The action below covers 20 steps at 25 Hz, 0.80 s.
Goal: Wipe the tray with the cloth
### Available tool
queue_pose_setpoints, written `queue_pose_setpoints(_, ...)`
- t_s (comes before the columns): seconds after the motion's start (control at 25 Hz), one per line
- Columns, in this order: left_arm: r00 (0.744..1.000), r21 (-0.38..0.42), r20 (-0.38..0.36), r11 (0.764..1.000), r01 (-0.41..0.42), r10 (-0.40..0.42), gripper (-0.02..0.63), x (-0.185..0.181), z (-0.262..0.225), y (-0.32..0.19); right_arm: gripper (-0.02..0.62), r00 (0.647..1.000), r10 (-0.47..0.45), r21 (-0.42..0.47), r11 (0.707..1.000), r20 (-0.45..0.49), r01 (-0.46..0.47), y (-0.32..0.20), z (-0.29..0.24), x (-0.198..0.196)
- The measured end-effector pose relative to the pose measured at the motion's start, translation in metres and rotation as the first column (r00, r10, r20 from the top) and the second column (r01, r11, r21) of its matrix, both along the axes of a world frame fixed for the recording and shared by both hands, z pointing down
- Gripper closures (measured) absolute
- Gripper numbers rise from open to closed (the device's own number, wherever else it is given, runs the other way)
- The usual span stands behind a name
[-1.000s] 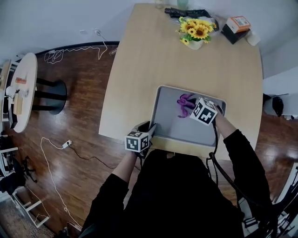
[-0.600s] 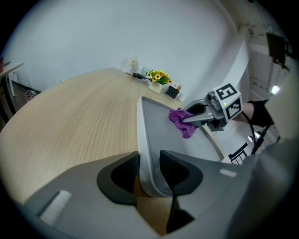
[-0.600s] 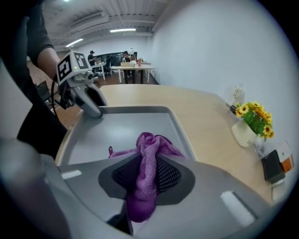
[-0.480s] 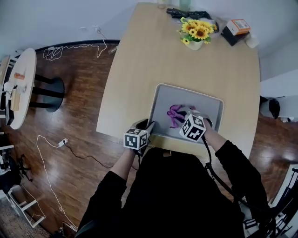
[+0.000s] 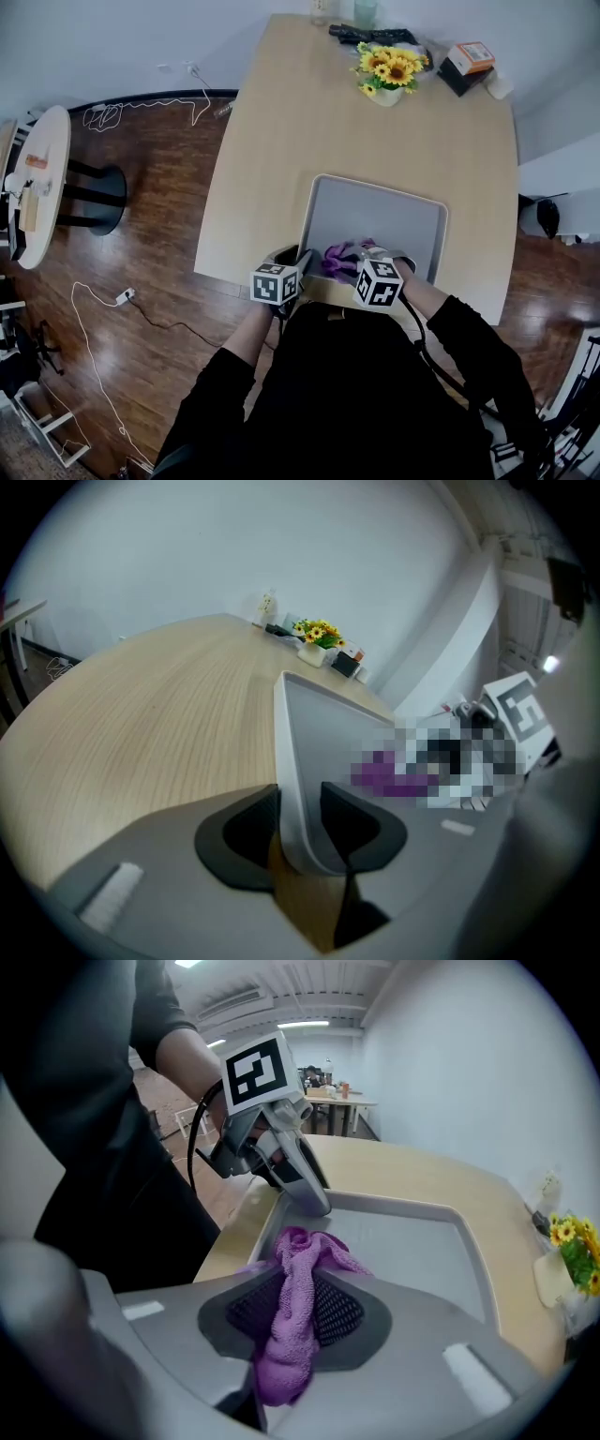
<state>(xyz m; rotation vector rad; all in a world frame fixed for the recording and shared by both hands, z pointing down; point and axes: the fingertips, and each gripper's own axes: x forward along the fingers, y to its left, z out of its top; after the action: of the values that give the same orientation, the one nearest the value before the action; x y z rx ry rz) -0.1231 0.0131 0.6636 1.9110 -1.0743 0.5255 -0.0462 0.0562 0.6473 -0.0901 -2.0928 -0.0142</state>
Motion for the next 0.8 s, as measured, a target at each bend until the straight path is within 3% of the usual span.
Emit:
queue_pose_setpoints(0.08, 1.000, -0.002, -0.004, 1.000, -0.002, 0.002, 0.479, 0.002, -0.001, -0.002, 0.512, 1.000, -0.024, -0.015, 1.000, 0.008, 0.024, -0.014, -0.001, 0.004)
queue_pose_setpoints(0.16, 1.000, -0.005, -0.006, 1.000, -0.003, 0.003, 0.479, 0.003, -0.002, -0.003, 0.512, 1.000, 0.009, -0.003, 1.000, 0.004, -0.009, -0.045, -0.001, 0.007)
queue_pose_setpoints(0.48, 1.000, 0.019, 0.010, 1.000, -0.007, 0.007, 0.479, 0.002, 0.000, -0.002, 0.511, 0.961, 0.275, 0.073, 0.959, -0.010, -0.274, -0.182, -0.003, 0.009)
queue_pose_setpoints(0.8, 1.000, -0.020, -0.026, 1.000, -0.006, 0.005, 0.479, -0.002, 0.001, -0.002, 0.514, 0.927, 0.375, 0.149, 0.916, 0.014, -0.373, -0.177, -0.003, -0.001)
